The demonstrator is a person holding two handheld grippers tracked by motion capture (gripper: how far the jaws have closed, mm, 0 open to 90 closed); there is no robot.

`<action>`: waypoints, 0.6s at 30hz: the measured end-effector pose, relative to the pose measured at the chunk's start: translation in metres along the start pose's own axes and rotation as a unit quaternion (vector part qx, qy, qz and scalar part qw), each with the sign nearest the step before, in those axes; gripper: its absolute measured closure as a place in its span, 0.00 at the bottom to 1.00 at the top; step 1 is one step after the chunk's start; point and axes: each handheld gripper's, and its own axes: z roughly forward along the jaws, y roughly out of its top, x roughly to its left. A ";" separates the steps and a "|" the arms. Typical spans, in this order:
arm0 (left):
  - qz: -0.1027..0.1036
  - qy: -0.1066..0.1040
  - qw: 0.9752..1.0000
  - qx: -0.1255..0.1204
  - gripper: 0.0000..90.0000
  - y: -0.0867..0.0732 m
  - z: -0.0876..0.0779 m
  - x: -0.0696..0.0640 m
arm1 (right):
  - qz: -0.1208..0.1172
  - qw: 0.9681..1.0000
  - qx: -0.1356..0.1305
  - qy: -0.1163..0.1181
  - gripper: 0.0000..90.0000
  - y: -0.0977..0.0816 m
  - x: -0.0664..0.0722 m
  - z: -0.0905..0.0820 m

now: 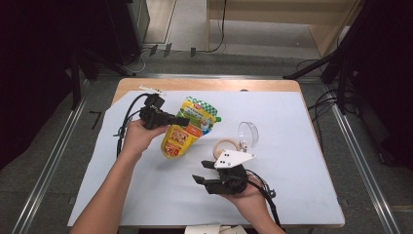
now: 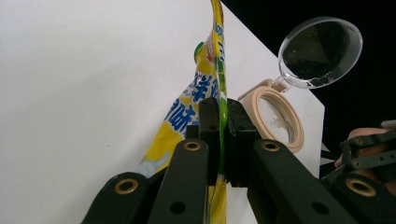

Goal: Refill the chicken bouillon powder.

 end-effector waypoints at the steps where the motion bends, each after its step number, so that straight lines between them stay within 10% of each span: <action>1: -0.003 -0.001 1.000 0.000 0.98 -0.001 -0.002 0.001 | -0.001 1.000 0.000 -0.001 0.53 0.000 0.000 -0.001; 18: -0.008 0.018 1.000 -0.003 0.97 -0.024 -0.029 0.000 | -0.014 1.000 0.000 -0.009 0.53 0.005 0.000 -0.003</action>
